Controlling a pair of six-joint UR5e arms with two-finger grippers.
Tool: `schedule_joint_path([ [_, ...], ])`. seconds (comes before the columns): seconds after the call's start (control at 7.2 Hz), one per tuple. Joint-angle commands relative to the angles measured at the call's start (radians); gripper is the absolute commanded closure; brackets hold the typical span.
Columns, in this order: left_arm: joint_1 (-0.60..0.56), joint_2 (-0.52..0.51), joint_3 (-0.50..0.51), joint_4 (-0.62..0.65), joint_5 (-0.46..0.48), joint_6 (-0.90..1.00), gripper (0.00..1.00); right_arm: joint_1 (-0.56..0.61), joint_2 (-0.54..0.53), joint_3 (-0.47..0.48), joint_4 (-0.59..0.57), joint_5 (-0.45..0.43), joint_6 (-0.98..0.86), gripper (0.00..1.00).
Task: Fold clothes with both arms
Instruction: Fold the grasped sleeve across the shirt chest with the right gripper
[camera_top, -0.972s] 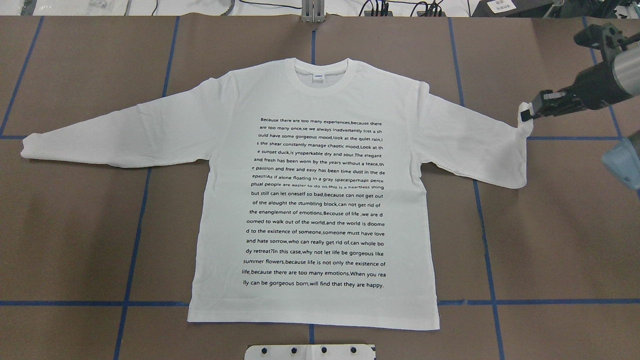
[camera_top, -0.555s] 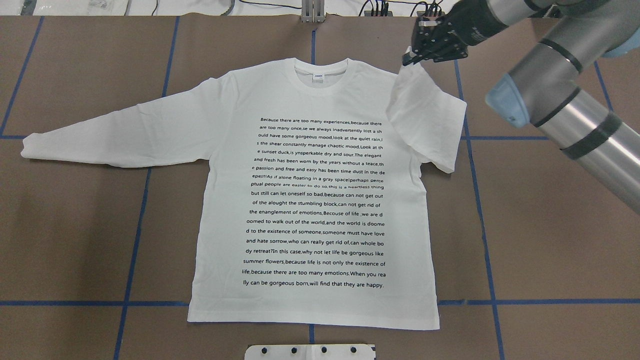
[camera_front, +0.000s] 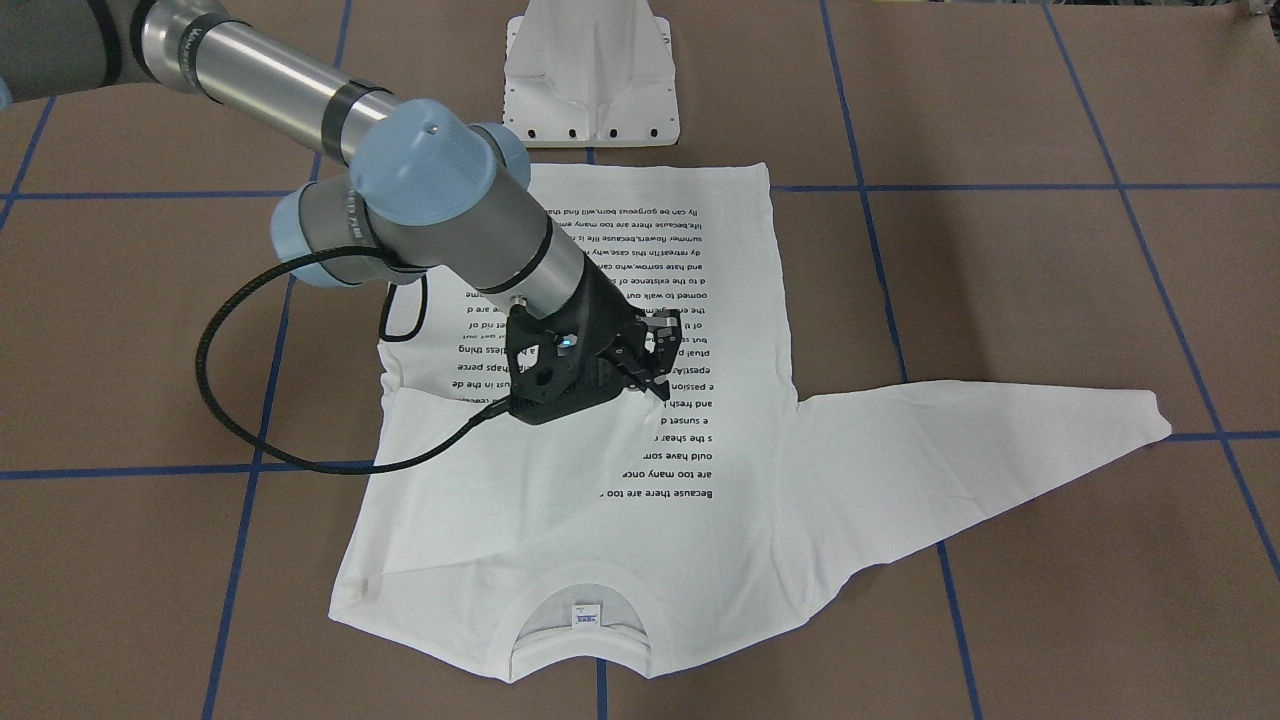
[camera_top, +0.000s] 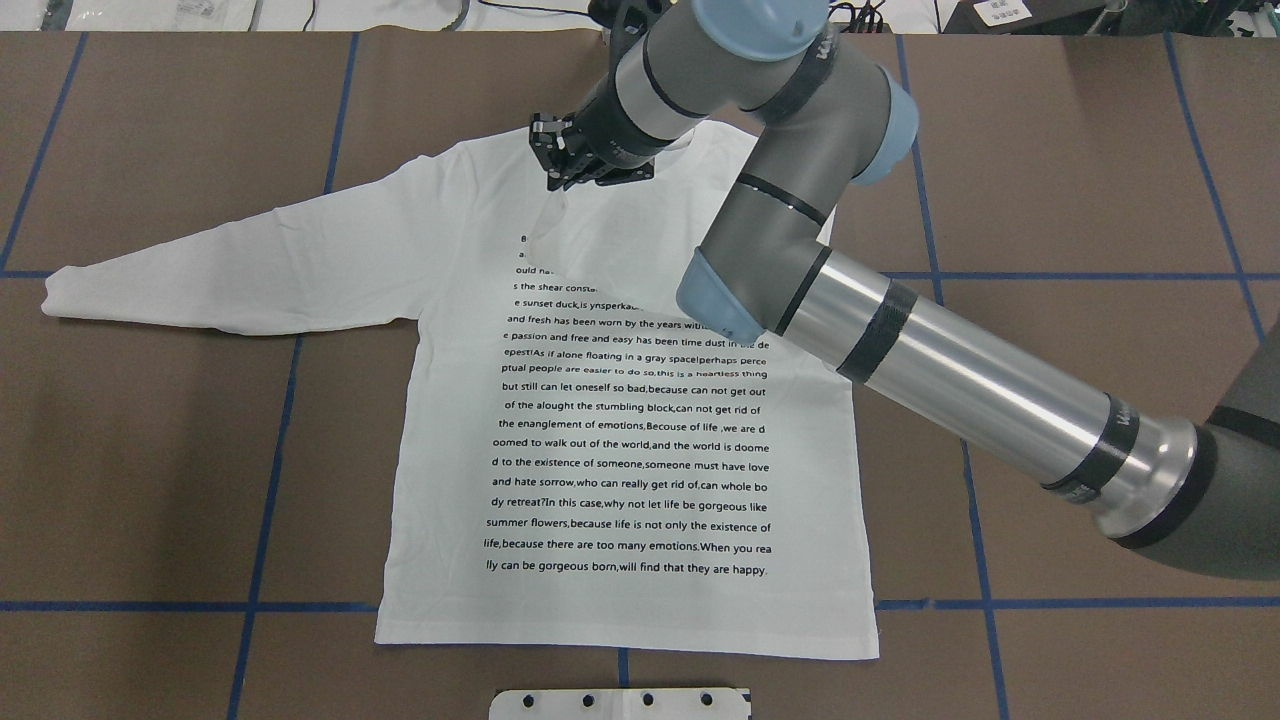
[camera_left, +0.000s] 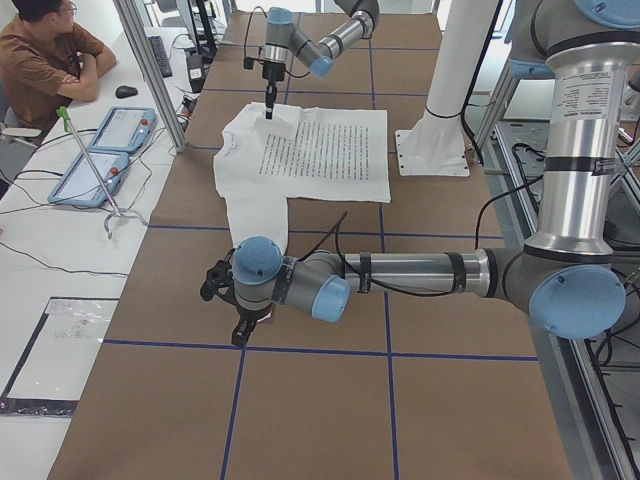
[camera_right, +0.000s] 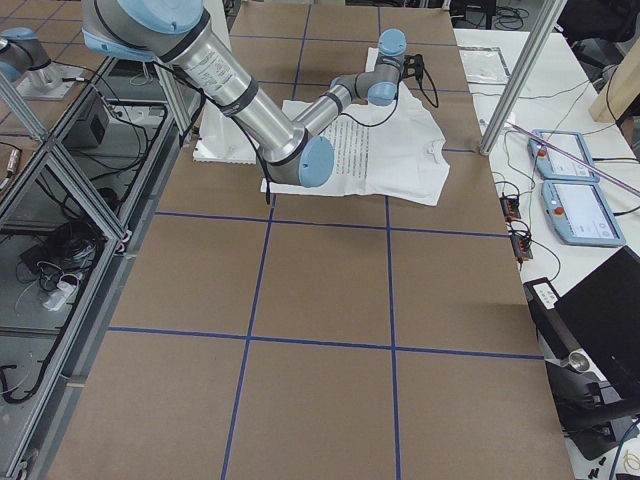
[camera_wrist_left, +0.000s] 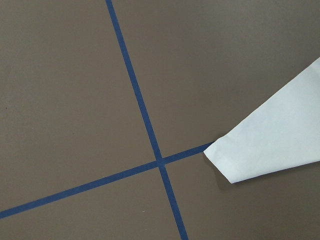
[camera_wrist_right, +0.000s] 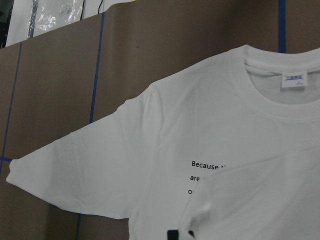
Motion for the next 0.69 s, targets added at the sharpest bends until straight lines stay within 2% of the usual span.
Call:
schedule_joint_path([
  [0.0, 0.0, 0.0, 0.003, 0.0, 0.0, 0.0, 0.0, -0.085, 0.055, -0.097, 0.0, -0.105, -0.005, 1.0],
  [0.28, 0.0, 0.0, 0.006, 0.0, 0.0, 0.0, 0.0, -0.128, 0.128, -0.148, 0.002, -0.187, -0.005, 1.0],
  [0.56, 0.001, -0.003, 0.007, 0.0, 0.0, -0.002, 0.0, -0.147, 0.138, -0.195, 0.008, -0.216, -0.01, 1.0],
])
